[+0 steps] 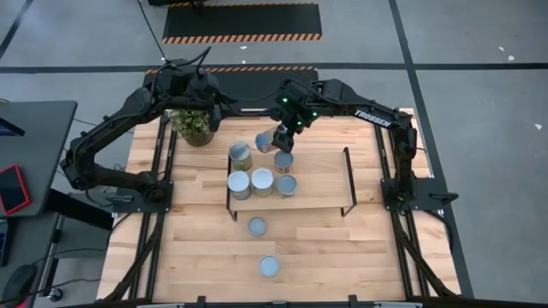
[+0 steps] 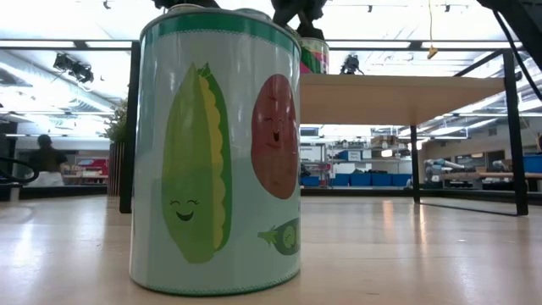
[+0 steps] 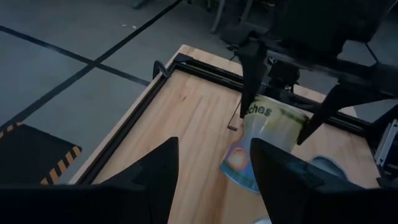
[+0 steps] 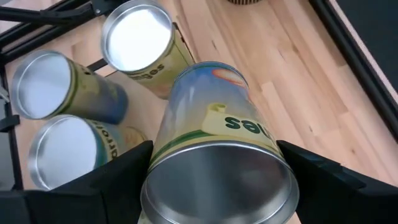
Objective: Pick and place cans onto a shelf
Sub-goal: Put the canned peaches on the shelf
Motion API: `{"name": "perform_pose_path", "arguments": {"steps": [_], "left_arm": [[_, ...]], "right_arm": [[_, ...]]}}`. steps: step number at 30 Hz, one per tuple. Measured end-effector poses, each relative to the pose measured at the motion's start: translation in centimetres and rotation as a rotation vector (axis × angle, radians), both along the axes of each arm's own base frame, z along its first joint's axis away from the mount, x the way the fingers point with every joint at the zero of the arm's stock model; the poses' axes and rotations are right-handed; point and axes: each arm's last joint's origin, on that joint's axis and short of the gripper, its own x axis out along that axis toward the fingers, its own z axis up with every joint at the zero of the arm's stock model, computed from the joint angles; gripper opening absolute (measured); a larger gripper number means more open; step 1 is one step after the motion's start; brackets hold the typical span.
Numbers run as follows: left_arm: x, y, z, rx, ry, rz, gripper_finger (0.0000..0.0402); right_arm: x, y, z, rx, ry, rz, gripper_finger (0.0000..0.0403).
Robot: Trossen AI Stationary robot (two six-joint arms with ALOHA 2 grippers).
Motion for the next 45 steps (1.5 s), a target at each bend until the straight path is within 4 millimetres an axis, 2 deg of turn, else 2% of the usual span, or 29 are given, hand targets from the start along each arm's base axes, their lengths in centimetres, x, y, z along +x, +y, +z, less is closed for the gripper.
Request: {"name": "perform_pose_path", "arguments": {"steps": [5,10,19,31,39,45], "left_arm": [[0.0,0.0,0.0,-0.012,-0.002,0.005,0.0204],[0.0,-0.1,-0.1,-0.038,0.004,0.01,0.0204],[0.3,-0.8,-0.4,-0.059,0.032,-0.026,0.0204],[0.7,-1.5,-0.4,-0.038,0.034,-0.093,0.0204],[0.6,-1.5,-0.5,-0.05,0.041,-0.093,0.0204],[2.1,-1.3,-2.2,-0.072,0.144,-0.067,0.0204]], "right_arm": [[1.1,-0.2,-1.4,0.028,0.025,0.031,0.0329],[1.4,-0.2,-2.1,0.059,0.059,0.045,0.0329],[1.1,0.1,-2.4,0.122,0.093,0.077,0.0329],[1.3,0.1,-2.3,0.111,0.065,0.089,0.0329],[2.0,-0.1,-3.5,0.131,0.107,0.096,0.0329],[2.2,-0.4,-3.5,0.109,0.089,0.09,0.0329]]}}
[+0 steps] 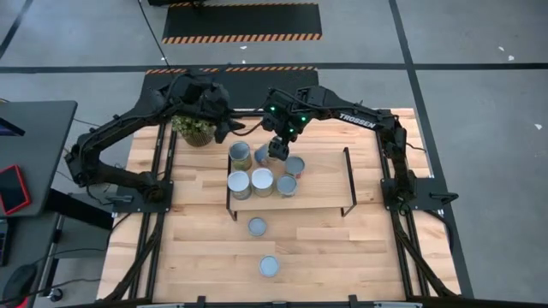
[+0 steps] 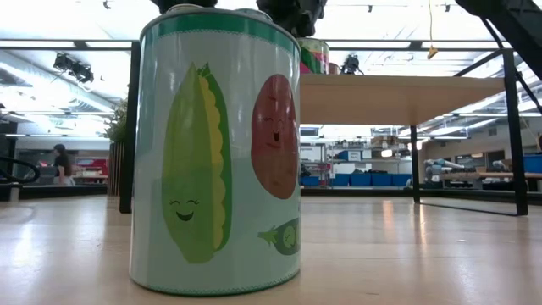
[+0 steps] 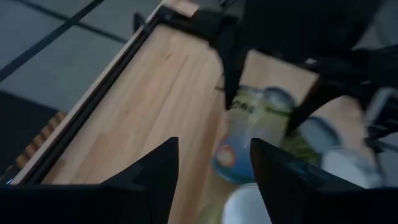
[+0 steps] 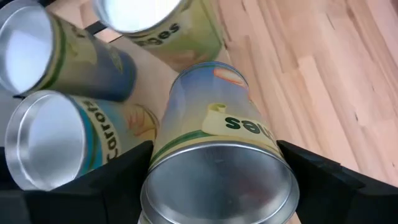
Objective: Pick and place cans onto a shelf
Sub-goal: Put the canned peaches on the shelf
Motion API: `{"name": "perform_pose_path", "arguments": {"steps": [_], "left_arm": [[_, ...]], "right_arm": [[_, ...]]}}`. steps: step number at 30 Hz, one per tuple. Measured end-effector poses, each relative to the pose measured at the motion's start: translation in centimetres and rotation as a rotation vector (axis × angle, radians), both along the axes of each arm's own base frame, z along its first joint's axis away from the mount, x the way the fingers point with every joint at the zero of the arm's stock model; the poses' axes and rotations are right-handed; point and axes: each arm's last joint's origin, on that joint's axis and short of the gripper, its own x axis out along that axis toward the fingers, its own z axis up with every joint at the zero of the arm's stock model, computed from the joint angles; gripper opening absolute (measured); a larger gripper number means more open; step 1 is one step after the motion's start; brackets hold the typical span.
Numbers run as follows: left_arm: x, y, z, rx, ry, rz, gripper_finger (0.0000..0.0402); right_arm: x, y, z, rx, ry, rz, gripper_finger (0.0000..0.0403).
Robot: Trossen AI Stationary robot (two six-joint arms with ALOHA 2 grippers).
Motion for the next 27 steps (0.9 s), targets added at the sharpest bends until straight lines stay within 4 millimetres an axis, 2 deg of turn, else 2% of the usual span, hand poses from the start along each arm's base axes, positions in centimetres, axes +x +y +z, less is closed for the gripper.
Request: {"name": "perform_pose_path", "arguments": {"steps": [7,16,27], "left_arm": [[1.5,0.4,-1.5,-0.017,0.062,0.003,0.0204],[1.6,0.4,-1.5,-0.006,0.063,-0.005,0.0204],[1.4,0.3,-1.7,0.001,0.088,-0.021,0.0204]], "right_arm": [[-0.8,-0.3,-0.3,0.034,0.085,-0.037,0.0329],[-1.8,0.1,-0.5,0.057,0.177,-0.033,0.0329],[-2.7,0.0,0.9,0.052,0.194,-0.026,0.0329]]}}
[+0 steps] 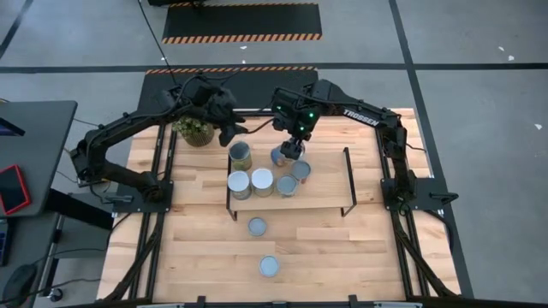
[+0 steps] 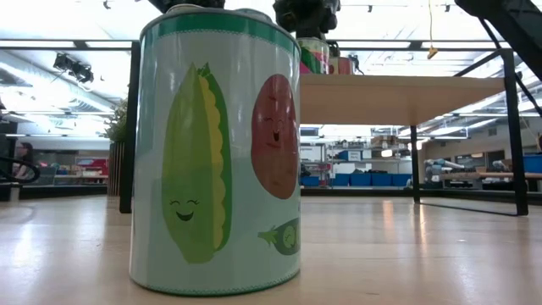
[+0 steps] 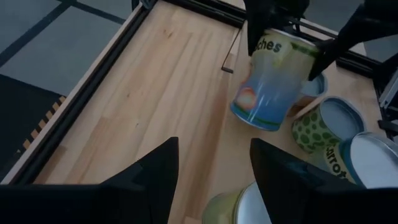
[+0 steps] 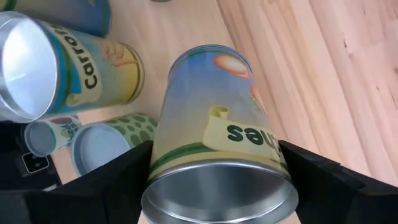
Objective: Pick and place cans onto a shelf
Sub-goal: Put the canned peaches on the shelf
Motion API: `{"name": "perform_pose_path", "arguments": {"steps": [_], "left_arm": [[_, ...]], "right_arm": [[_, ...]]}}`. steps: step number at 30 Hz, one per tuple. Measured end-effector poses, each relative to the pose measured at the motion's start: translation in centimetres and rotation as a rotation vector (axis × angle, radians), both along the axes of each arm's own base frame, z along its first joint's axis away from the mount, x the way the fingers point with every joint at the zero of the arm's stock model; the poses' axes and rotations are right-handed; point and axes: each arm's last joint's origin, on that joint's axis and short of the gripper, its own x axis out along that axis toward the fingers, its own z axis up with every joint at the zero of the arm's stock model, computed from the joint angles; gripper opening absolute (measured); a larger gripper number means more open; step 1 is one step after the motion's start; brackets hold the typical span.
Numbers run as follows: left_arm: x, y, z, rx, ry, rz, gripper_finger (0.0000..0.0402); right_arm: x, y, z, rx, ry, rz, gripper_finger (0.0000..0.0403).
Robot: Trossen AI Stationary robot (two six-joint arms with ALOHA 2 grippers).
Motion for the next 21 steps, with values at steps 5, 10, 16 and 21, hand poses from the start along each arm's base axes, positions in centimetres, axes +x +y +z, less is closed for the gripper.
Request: {"name": "perform_pose_path", "arguments": {"steps": [5,10,16,21], "left_arm": [[-0.1,0.0,-0.1,-0.007,0.012,0.0,0.0204],[-0.1,-0.1,-0.1,-0.009,0.016,-0.001,0.0204],[-0.3,-0.1,-0.3,-0.015,0.038,-0.006,0.0204],[-0.4,-0.2,-0.4,-0.01,0.061,-0.021,0.0204]], "right_arm": [[-0.3,0.0,0.4,0.0,-0.013,0.003,0.0329],[-0.4,-0.4,0.2,-0.008,-0.011,0.013,0.0329],[-0.8,-0.5,0.7,-0.013,-0.023,0.009,0.0329],[-1.2,-0.6,1.1,-0.038,-0.043,0.054,0.0329]]}}
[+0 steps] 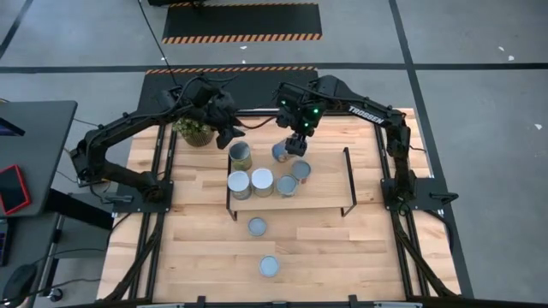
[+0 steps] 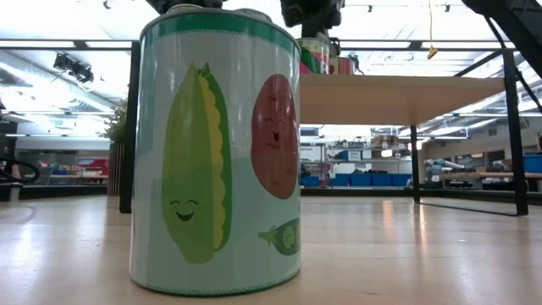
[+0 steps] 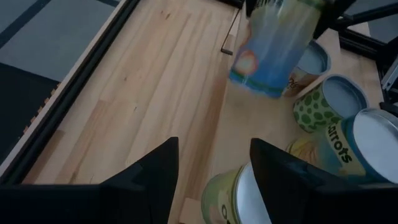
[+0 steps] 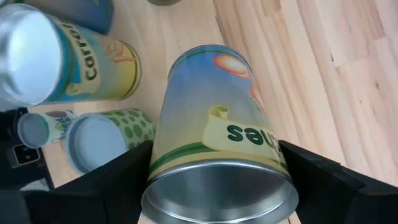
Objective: Pick and place cans onto a shelf
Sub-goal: Put the canned peaches on the shelf
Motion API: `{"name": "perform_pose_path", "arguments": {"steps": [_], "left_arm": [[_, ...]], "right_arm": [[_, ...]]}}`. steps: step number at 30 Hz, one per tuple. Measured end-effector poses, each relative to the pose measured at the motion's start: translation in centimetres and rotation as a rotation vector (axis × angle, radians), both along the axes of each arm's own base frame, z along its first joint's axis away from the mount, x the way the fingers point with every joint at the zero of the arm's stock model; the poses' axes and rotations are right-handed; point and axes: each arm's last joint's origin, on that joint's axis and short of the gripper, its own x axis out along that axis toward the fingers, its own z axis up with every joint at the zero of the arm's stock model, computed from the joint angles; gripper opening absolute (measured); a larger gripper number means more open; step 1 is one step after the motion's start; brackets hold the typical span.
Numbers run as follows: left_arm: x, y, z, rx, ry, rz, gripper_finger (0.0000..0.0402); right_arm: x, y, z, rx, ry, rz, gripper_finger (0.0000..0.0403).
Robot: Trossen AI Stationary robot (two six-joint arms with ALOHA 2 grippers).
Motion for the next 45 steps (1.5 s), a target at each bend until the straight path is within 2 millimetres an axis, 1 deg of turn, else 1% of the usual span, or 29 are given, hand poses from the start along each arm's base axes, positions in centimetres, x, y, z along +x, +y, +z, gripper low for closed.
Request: {"name": "perform_pose_path", "arguments": {"steps": [6,9,14,19,21,24,28,32,36,41,45], "left_arm": [[-0.7,0.0,0.5,0.016,-0.011,0.006,0.0204],[-0.9,0.1,0.7,0.026,-0.018,0.011,0.0204],[-1.1,0.4,0.6,0.025,-0.016,0.024,0.0204],[-1.1,0.4,0.7,0.03,-0.018,0.022,0.0204],[-1.1,0.4,0.7,0.035,-0.021,0.019,0.0204],[-1.0,0.5,0.8,0.04,-0.028,0.019,0.0204],[-1.0,0.5,0.8,0.04,-0.029,0.019,0.0204],[-1.0,0.5,0.7,0.036,-0.029,0.021,0.0204],[-1.0,0.5,0.7,0.03,-0.03,0.026,0.0204],[-1.0,0.4,0.7,0.018,-0.032,0.032,0.0204],[-1.0,0.4,0.7,0.01,-0.035,0.029,0.0204]], "right_arm": [[-2.7,0.1,3.0,-0.037,-0.081,-0.022,0.0329],[-3.9,-0.2,3.5,-0.069,-0.084,-0.047,0.0329],[-7.1,-0.7,2.9,-0.06,-0.02,-0.116,0.0329],[-10.6,0.0,2.1,-0.014,0.024,-0.167,0.0329],[-11.5,0.2,1.6,0.019,0.042,-0.194,0.0329],[-12.3,0.6,0.8,0.062,0.072,-0.226,0.0329],[-12.7,1.3,-0.4,0.153,0.108,-0.246,0.0329],[-12.2,1.6,-1.5,0.197,0.15,-0.243,0.0329],[-11.3,1.5,-2.9,0.206,0.212,-0.237,0.0329],[-10.3,1.6,-3.7,0.209,0.24,-0.21,0.0329],[-10.2,2.0,-3.7,0.185,0.241,-0.186,0.0329]]}}
